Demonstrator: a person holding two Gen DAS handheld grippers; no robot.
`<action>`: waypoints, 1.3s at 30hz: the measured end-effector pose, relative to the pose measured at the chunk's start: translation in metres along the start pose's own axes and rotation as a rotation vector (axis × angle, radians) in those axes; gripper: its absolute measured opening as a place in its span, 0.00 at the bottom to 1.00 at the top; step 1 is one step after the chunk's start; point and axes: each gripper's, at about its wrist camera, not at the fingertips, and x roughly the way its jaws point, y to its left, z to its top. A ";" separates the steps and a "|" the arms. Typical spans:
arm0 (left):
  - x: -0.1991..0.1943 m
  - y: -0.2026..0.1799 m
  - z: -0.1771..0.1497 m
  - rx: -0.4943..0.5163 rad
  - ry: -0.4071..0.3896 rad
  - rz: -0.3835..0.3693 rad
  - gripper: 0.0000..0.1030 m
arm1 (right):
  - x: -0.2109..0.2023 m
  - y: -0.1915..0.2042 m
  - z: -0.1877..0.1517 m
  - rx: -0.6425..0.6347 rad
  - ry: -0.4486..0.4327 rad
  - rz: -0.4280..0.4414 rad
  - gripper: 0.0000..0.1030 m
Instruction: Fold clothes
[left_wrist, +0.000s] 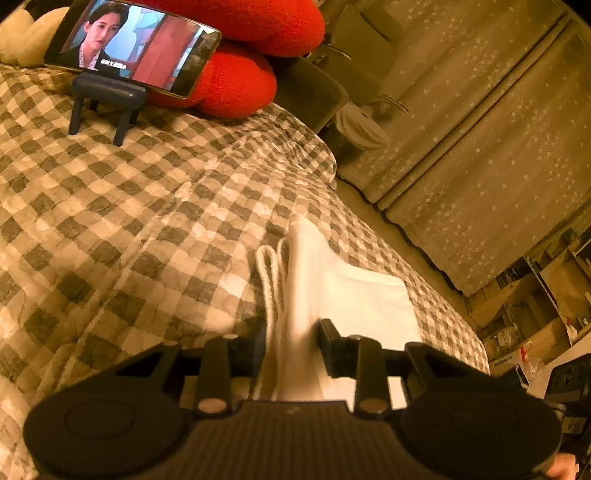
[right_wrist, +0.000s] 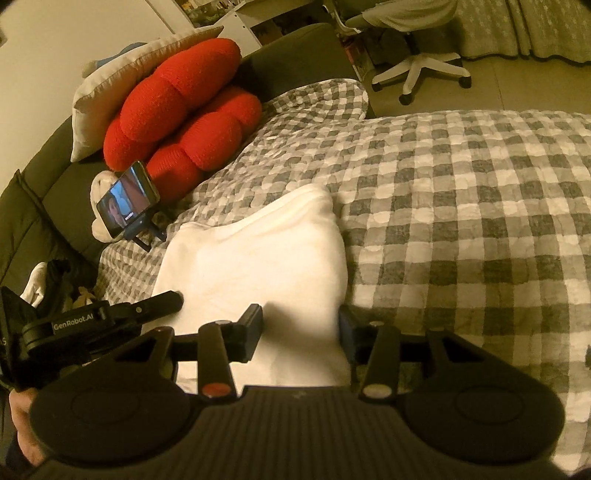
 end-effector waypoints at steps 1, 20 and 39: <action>0.001 0.000 0.000 0.000 -0.001 0.000 0.30 | 0.001 0.000 0.000 -0.001 -0.001 0.000 0.47; 0.005 -0.009 -0.004 0.036 -0.021 0.020 0.24 | 0.004 0.001 0.002 0.039 -0.021 0.003 0.46; 0.010 -0.007 -0.004 0.004 -0.028 0.004 0.22 | 0.005 -0.007 0.003 0.114 -0.047 -0.015 0.32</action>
